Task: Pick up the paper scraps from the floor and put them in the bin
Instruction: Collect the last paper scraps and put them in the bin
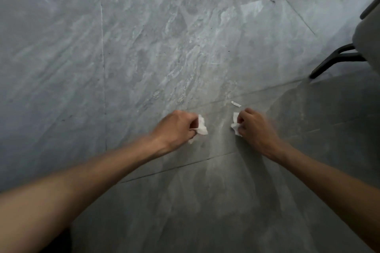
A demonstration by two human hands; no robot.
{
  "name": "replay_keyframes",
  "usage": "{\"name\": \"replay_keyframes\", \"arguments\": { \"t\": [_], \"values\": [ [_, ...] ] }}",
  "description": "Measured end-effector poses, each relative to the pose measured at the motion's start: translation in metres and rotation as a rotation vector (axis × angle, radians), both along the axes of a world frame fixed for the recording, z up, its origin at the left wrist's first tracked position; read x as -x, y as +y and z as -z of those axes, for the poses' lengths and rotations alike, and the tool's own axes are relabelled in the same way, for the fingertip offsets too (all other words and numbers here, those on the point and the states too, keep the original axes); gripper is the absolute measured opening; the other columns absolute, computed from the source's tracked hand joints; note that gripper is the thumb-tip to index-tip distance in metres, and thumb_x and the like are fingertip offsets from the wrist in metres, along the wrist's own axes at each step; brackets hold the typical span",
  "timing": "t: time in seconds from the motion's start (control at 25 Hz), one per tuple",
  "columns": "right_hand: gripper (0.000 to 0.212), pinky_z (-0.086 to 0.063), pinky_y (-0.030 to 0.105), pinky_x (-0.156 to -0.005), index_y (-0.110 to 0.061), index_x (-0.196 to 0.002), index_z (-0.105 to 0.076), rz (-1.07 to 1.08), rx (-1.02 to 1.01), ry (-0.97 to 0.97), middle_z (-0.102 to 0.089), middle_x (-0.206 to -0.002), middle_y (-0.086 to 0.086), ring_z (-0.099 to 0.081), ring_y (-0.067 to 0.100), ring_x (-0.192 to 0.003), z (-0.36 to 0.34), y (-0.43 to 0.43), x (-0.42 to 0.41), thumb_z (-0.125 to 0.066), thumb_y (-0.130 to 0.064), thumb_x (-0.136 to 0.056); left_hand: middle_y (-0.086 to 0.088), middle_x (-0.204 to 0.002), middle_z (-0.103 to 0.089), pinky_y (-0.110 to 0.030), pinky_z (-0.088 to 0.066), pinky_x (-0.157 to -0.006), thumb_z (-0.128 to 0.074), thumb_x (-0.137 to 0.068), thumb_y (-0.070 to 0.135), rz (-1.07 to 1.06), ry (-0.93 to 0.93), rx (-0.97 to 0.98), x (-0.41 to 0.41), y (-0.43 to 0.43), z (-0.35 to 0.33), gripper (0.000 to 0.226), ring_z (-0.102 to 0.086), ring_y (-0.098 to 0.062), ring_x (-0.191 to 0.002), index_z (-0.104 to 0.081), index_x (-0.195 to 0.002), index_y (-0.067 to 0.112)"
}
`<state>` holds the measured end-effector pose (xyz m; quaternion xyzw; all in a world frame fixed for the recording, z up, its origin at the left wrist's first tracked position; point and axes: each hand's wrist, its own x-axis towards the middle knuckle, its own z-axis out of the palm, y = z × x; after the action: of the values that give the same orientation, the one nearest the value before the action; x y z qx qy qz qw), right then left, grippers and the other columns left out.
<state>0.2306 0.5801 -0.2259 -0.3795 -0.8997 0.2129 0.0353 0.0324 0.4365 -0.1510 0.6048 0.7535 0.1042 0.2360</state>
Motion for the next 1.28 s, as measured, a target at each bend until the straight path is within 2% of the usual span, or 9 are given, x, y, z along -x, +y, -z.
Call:
{"name": "replay_keyframes", "arguments": {
  "t": [0.2, 0.32, 0.44, 0.6, 0.84, 0.96, 1.04, 1.16, 1.28],
  "values": [
    [0.006, -0.036, 0.029, -0.056, -0.013, -0.078, -0.064, 0.084, 0.192, 0.029, -0.066, -0.076, 0.007, -0.058, 0.022, -0.068, -0.017, -0.044, 0.019, -0.062, -0.010, -0.074, 0.001, -0.071, -0.066, -0.035, -0.049, -0.063, -0.068, -0.077, 0.017, -0.078, -0.031, -0.051, 0.023, -0.043, -0.065, 0.012, -0.064, -0.018, -0.069, -0.060, -0.070, 0.012],
    [0.008, -0.038, 0.027, -0.053, -0.017, -0.073, -0.061, 0.166, 0.562, 0.197, -0.061, -0.068, 0.000, -0.054, 0.015, -0.062, -0.059, -0.085, 0.050, -0.065, -0.011, -0.077, 0.001, -0.071, -0.067, -0.037, -0.050, -0.064, -0.069, -0.077, 0.018, -0.129, -0.019, -0.101, 0.033, -0.080, -0.103, 0.011, -0.064, -0.017, -0.069, -0.062, -0.072, 0.011],
    [0.008, -0.040, 0.026, -0.049, -0.005, -0.084, -0.064, 0.129, 0.878, 0.359, -0.061, -0.070, 0.008, -0.053, 0.016, -0.058, -0.116, -0.120, 0.084, -0.063, 0.000, -0.078, 0.004, -0.067, -0.063, -0.030, -0.047, -0.063, -0.072, -0.077, 0.021, -0.203, 0.043, -0.175, 0.048, -0.121, -0.146, 0.015, -0.062, -0.014, -0.068, -0.061, -0.071, 0.013],
    [0.020, -0.042, 0.030, -0.059, 0.009, -0.097, -0.061, -0.013, 1.036, 0.414, -0.063, -0.085, 0.021, -0.057, 0.026, -0.071, -0.195, -0.173, 0.132, -0.060, 0.006, -0.078, 0.008, -0.059, -0.061, -0.013, -0.039, -0.054, -0.075, -0.074, 0.028, -0.352, 0.104, -0.210, 0.080, -0.206, -0.194, 0.016, -0.055, 0.000, -0.056, -0.064, -0.071, 0.017],
    [0.012, -0.047, 0.022, -0.055, -0.008, -0.081, -0.067, -0.326, 1.052, 0.325, -0.065, -0.071, 0.007, -0.061, 0.014, -0.060, -0.265, -0.267, 0.199, -0.064, 0.003, -0.077, 0.014, -0.055, -0.058, -0.010, -0.037, -0.050, -0.072, -0.073, 0.039, -0.606, 0.227, 0.097, 0.109, -0.356, -0.188, 0.023, -0.053, 0.004, -0.057, -0.055, -0.059, 0.030],
    [0.012, -0.047, 0.028, -0.059, -0.012, -0.075, -0.067, -0.427, 0.968, 0.282, -0.065, -0.072, 0.008, -0.059, 0.017, -0.065, -0.275, -0.313, 0.232, -0.067, 0.000, -0.074, 0.011, -0.068, -0.065, -0.012, -0.041, -0.060, -0.069, -0.077, 0.038, -0.678, 0.141, 0.277, 0.115, -0.409, -0.160, 0.016, -0.060, -0.002, -0.069, -0.063, -0.069, 0.026],
    [0.009, -0.046, 0.031, -0.061, -0.011, -0.074, -0.068, -0.465, 0.927, 0.246, -0.064, -0.071, 0.007, -0.058, 0.019, -0.065, -0.268, -0.338, 0.248, -0.068, -0.002, -0.073, 0.014, -0.083, -0.064, -0.024, -0.048, -0.069, -0.067, -0.079, 0.041, -0.714, 0.121, 0.371, 0.113, -0.428, -0.145, 0.014, -0.062, -0.008, -0.082, -0.067, -0.086, 0.029],
    [0.012, -0.054, 0.037, -0.071, -0.010, -0.084, -0.071, -0.499, 0.834, 0.131, -0.070, -0.083, 0.012, -0.065, 0.026, -0.077, -0.244, -0.374, 0.266, -0.070, -0.008, -0.072, 0.007, -0.101, -0.065, -0.031, -0.052, -0.078, -0.059, -0.083, 0.039, -0.822, 0.172, 0.341, 0.113, -0.447, -0.136, 0.018, -0.062, -0.014, -0.091, -0.063, -0.100, 0.035],
    [0.024, -0.054, 0.034, -0.080, -0.008, -0.097, -0.073, -0.570, 0.836, 0.023, -0.071, -0.092, 0.010, -0.067, 0.020, -0.086, -0.223, -0.391, 0.273, -0.074, -0.016, -0.075, 0.005, -0.102, -0.068, -0.040, -0.054, -0.082, -0.056, -0.084, 0.028, -0.907, 0.185, 0.201, 0.112, -0.446, -0.143, 0.018, -0.064, -0.018, -0.091, -0.062, -0.099, 0.034]
  ]
}}
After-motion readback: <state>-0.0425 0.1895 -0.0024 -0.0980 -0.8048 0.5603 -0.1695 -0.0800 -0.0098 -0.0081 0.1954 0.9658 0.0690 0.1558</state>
